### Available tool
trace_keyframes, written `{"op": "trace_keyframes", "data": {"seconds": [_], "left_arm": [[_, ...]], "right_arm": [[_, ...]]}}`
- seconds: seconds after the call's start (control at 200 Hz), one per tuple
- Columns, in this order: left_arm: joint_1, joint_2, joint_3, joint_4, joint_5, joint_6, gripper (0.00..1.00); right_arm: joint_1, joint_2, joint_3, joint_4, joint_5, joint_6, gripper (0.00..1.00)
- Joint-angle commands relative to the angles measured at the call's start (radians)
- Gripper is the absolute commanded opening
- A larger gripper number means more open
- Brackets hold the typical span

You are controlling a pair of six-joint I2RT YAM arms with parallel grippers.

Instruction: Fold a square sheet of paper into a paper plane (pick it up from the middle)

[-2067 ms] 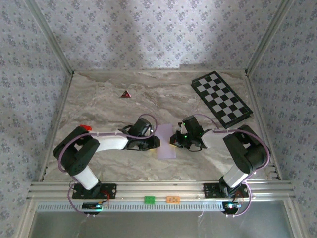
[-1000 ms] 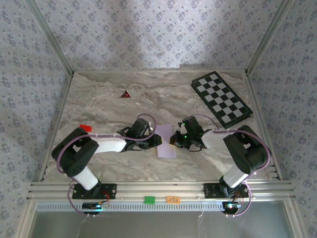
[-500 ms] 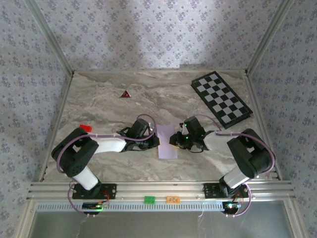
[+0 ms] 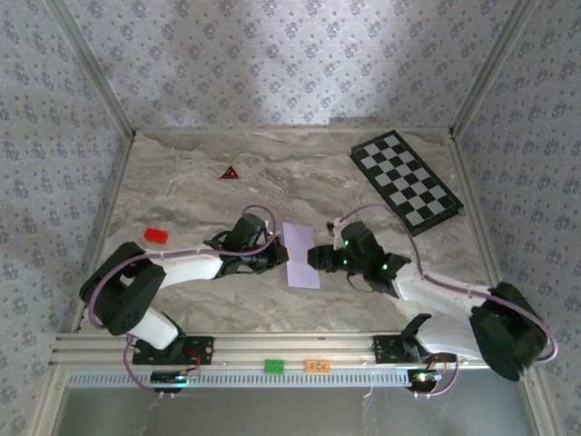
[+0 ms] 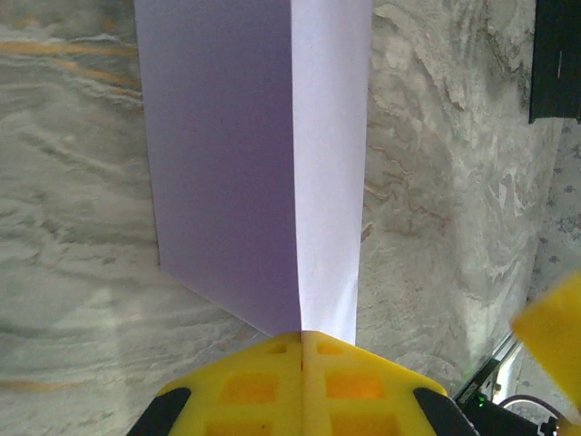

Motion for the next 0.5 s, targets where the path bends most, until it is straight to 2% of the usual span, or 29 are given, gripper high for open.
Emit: {"op": "trace_keyframes", "data": {"seconds": [0.0, 0.26, 0.495], "left_arm": [[0.018, -0.036, -0.011, -0.009, 0.031, -0.041, 0.06], [0.028, -0.037, -0.008, 0.001, 0.049, -0.051, 0.07], [0.028, -0.035, 0.000, 0.007, 0.053, -0.049, 0.07]], "right_arm": [[0.145, -0.035, -0.037, 0.028, 0.259, -0.293, 0.44], [0.438, 0.101, -0.036, 0.141, 0.514, -0.640, 0.47], [0.528, 0.245, 0.011, 0.167, 0.704, -0.717, 0.54]]}}
